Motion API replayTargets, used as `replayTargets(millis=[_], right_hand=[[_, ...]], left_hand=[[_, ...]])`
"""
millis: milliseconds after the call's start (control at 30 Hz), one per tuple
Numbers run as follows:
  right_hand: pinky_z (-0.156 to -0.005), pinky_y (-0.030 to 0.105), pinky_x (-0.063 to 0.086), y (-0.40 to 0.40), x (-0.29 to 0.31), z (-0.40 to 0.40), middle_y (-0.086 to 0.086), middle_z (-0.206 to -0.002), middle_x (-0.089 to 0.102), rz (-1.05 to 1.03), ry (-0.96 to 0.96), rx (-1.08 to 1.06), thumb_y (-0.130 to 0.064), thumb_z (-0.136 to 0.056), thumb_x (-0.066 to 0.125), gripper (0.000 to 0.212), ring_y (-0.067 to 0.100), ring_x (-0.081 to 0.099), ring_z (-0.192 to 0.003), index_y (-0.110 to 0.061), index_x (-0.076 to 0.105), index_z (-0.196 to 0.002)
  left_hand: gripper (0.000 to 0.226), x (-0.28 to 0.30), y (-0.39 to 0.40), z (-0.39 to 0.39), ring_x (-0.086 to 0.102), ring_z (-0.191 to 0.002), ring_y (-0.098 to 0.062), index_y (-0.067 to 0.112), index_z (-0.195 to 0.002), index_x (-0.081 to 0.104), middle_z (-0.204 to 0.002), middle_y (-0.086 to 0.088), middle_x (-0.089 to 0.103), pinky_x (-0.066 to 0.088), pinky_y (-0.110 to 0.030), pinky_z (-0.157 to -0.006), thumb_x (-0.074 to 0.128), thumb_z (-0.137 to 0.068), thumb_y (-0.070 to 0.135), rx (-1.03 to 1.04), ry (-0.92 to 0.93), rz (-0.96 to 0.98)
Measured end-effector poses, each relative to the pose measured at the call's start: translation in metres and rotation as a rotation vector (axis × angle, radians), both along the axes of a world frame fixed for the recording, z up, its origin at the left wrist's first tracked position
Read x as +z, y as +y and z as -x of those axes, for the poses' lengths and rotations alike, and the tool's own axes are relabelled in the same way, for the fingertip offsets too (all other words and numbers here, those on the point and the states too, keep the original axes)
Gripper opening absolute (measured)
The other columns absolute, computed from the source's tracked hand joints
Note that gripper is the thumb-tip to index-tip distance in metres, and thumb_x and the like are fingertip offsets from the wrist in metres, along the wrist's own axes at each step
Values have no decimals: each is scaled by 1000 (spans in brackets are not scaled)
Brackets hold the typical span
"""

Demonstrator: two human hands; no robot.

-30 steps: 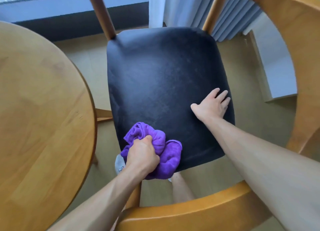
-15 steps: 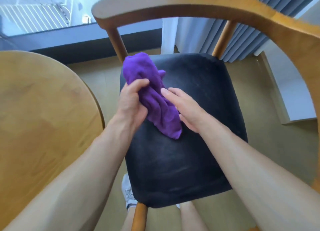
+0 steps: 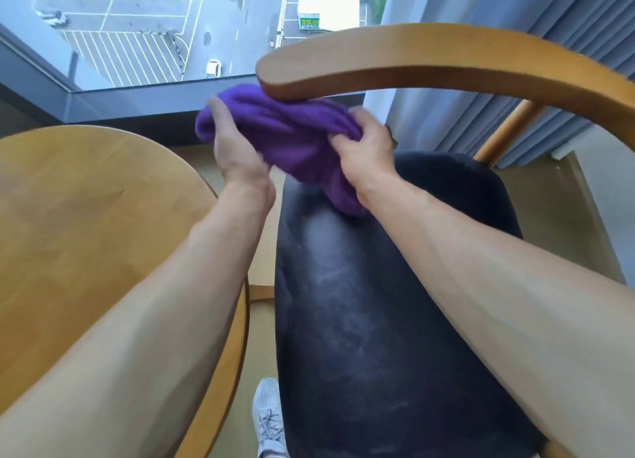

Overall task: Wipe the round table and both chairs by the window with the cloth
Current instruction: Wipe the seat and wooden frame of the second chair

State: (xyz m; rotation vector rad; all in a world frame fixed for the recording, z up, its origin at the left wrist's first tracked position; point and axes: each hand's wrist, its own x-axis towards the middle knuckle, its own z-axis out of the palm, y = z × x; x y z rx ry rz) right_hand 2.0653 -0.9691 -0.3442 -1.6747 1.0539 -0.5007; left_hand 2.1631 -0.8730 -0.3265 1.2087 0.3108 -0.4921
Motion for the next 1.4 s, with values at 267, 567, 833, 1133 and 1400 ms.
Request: replayTargets(millis=[267,567,833,1133,1400], right_hand=[[-92,43,52,4,-37,-57,3,-97,71,-80,-252,-155,-6,-84,48,33,27,64,-96,-24,66,-104],[-92,34,52,0,-60,-76,-1,-101,72,-116,34,-61,-8,-88,45,35,23,65,-102,-26,70,-103],[-98,43,50,9,-46,-69,1,-108,71,-166,-43,-81,-6,-81,40,46,25,63,-106,-32,67,-109],[-94,46,53,9,-21,-10,-2,-106,69,-325,63,-176,-9,-77,37,46,25,62,-104,-33,66,-103],[-97,62,47,-38,-6,151,15,-112,64,-428,-441,-774,5,-90,43,32,30,64,-105,-21,59,-98]], left_hand=[[29,-46,-43,-36,73,-68,-18,14,-93,71,-74,-2,75,55,-26,-58,53,-100,35,-149,-6,-9],[32,-74,-24,-44,68,-95,-20,17,-109,68,-108,-5,73,59,-33,-83,56,-96,43,-390,42,-278],[36,-62,-38,-37,72,-92,-21,15,-93,74,-99,-5,77,59,-34,-85,53,-98,45,-178,-24,-136],[49,-66,-27,45,66,-112,-18,23,-126,63,-120,3,71,54,-37,-95,39,-100,57,-182,144,-163],[41,-42,-117,161,67,-113,-28,10,-115,68,-119,-13,70,50,-50,-103,50,-91,37,-462,165,-27]])
